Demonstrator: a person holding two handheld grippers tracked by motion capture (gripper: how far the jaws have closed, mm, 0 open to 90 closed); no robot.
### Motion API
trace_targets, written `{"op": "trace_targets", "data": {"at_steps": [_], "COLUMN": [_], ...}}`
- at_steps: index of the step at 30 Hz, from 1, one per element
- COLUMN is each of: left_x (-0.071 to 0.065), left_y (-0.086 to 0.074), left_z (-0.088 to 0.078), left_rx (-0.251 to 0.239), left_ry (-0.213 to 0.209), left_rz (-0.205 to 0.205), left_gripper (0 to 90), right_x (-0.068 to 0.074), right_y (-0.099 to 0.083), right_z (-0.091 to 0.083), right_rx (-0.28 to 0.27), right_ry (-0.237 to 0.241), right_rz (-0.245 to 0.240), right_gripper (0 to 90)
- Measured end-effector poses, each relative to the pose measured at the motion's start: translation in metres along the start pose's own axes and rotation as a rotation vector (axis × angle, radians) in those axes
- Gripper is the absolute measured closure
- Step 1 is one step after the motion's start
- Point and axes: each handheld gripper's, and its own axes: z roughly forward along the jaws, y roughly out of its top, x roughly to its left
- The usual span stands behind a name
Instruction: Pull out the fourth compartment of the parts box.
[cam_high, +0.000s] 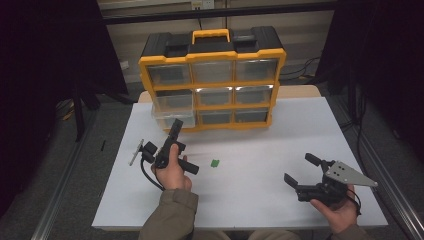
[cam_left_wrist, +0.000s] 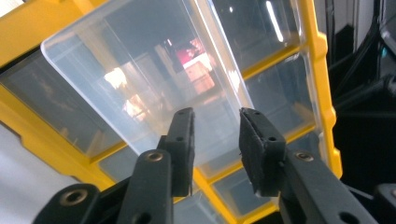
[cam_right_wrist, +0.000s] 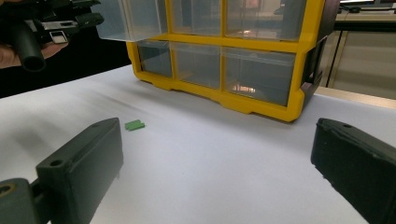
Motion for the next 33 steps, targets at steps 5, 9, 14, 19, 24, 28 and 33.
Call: {"op": "trace_targets", "data": {"at_steps": [5, 9, 14, 19, 24, 28, 33], "left_x": [0.001, 0.002, 0.004, 0.005, 0.007, 0.007, 0.009], "left_y": [-0.004, -0.006, -0.009, -0.011, -0.012, -0.014, -0.015], "left_z": [0.000, 0.000, 0.000, 0.000, -0.001, 0.000, 0.000], "left_rx": [0.030, 0.067, 0.106, 0.139, 0.174, 0.185, 0.235], "left_ry": [0.006, 0.004, 0.011, 0.011, 0.020, 0.030, 0.040], "left_rz": [0.044, 0.086, 0.144, 0.207, 0.276, 0.313, 0.371], "left_gripper": [58.1, 52.0, 46.2, 38.9, 30.8, 25.1, 21.2], "right_x": [0.000, 0.000, 0.000, 0.000, 0.000, 0.000, 0.001], "right_y": [0.000, 0.000, 0.000, 0.000, 0.000, 0.000, 0.000], "right_z": [0.000, 0.000, 0.000, 0.000, 0.000, 0.000, 0.000], "right_rx": [0.001, 0.001, 0.000, -0.001, 0.000, 0.002, 0.003], "right_ry": [0.000, 0.000, 0.001, 0.001, 0.001, -0.002, -0.002], "right_rz": [0.000, 0.000, 0.000, -0.002, -0.001, -0.002, -0.001], "right_gripper": [2.2, 2.2, 2.3, 2.2, 2.3, 2.3, 2.3]}}
